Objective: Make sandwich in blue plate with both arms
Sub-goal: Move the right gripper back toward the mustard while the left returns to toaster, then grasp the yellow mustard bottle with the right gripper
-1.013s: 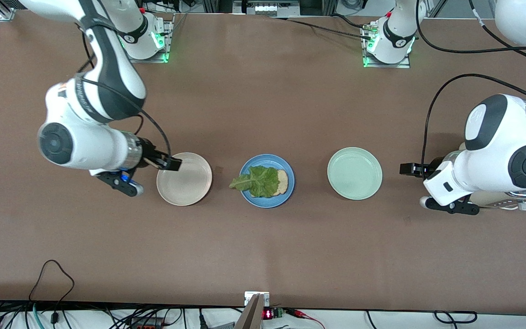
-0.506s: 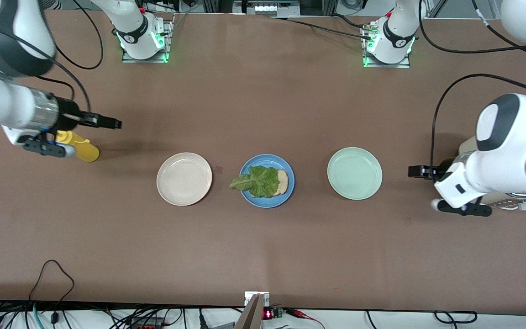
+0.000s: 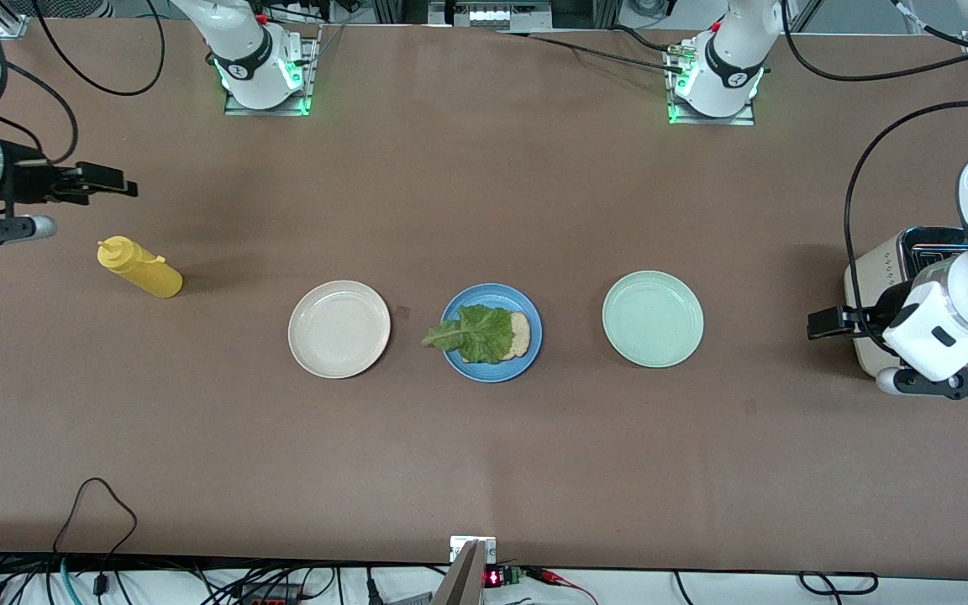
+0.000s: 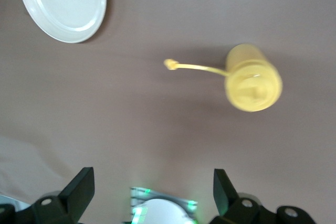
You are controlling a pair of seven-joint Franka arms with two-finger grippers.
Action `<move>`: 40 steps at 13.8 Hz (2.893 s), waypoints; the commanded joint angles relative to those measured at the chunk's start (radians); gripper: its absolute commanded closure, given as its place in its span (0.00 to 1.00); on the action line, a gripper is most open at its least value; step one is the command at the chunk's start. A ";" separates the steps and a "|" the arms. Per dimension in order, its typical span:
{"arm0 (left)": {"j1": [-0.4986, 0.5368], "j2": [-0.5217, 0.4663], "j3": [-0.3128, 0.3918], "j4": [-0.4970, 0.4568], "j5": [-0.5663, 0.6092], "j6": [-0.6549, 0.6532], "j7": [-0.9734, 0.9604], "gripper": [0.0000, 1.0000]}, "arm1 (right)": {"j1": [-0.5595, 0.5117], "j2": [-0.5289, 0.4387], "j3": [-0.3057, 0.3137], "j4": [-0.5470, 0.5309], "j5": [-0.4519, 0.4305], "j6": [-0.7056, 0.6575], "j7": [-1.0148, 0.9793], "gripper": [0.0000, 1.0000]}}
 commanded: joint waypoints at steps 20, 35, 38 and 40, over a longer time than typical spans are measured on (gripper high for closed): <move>-0.193 -0.407 0.354 -0.435 -0.169 0.110 0.096 0.00 | -0.420 0.307 0.018 -0.056 0.406 0.364 -1.655 0.00; -0.194 -0.411 0.353 -0.449 -0.169 0.084 0.091 0.00 | -0.498 0.693 0.018 0.095 0.745 0.156 -2.125 0.00; -0.193 -0.421 0.350 -0.435 -0.171 0.058 0.091 0.00 | -0.498 0.713 0.023 0.105 0.747 0.143 -2.137 0.00; -0.194 -0.432 0.350 -0.437 -0.171 0.037 0.067 0.00 | -0.497 0.726 0.029 0.106 0.748 0.125 -2.160 0.00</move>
